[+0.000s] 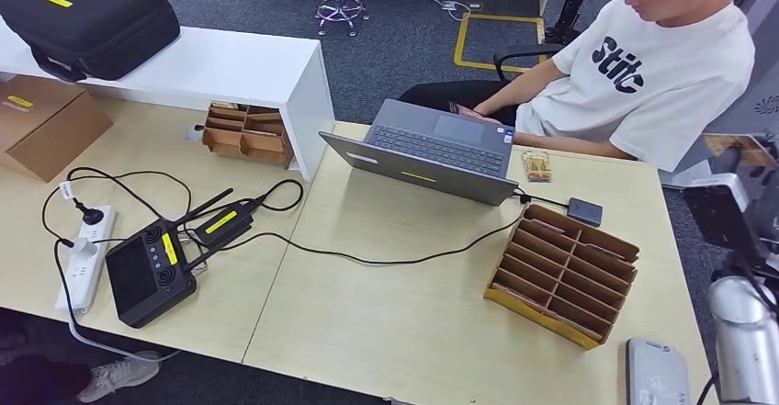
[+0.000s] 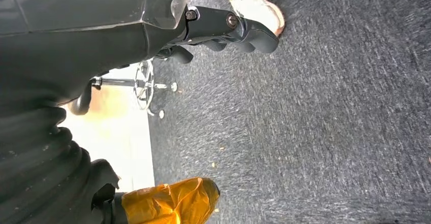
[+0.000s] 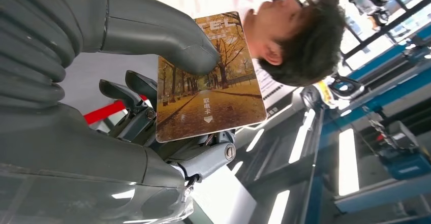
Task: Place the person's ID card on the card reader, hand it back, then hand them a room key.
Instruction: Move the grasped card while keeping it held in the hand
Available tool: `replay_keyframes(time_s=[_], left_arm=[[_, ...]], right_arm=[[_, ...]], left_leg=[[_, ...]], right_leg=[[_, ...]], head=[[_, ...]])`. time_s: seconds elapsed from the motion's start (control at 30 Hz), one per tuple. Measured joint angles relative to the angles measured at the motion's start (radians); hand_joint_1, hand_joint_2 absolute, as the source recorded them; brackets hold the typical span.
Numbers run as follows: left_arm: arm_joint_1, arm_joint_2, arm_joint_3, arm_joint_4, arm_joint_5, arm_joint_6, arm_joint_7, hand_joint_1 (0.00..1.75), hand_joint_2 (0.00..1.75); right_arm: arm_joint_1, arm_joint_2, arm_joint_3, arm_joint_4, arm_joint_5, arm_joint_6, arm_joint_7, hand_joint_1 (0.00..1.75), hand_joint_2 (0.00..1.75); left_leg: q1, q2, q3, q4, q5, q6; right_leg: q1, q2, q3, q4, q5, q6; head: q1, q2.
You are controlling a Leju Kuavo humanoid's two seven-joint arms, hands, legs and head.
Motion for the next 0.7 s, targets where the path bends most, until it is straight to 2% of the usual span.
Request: replay_keyframes(time_s=[0.3,0.4,0.53,0.7], left_arm=[[0.000,0.000,0.012,0.000,0.003,0.000,0.007,0.00,1.75],[0.000,0.000,0.018,0.000,0.008,0.000,0.009,0.00,1.75],[0.001,-0.001,0.027,0.000,0.012,0.001,0.009,0.00,1.75],[0.002,0.000,0.040,0.000,0.017,0.001,0.007,0.00,1.75]], right_arm=[[0.066,-0.012,-0.055,-0.043,-0.007,0.014,-0.006,1.75,1.75],[0.094,-0.013,-0.068,-0.062,-0.027,0.046,-0.015,1.75,1.75],[0.150,-0.026,-0.093,-0.087,-0.091,0.143,-0.037,1.75,1.75],[0.208,-0.074,-0.123,-0.097,-0.201,0.345,-0.082,1.75,1.75]], left_leg=[[0.000,0.001,0.000,0.000,0.000,0.000],[0.000,0.000,0.000,0.000,0.000,0.000],[0.000,0.000,0.000,0.000,0.000,0.000],[0.000,0.000,-0.001,0.000,-0.001,0.000]], right_leg=[[0.000,0.000,0.000,0.000,0.000,0.000],[0.000,0.000,0.000,0.000,0.000,0.000],[0.000,0.000,0.000,0.000,0.000,0.000],[0.000,0.000,0.000,0.000,-0.001,0.001]], head=[[0.000,0.000],[0.000,0.000],[0.000,0.000],[0.000,0.000]])
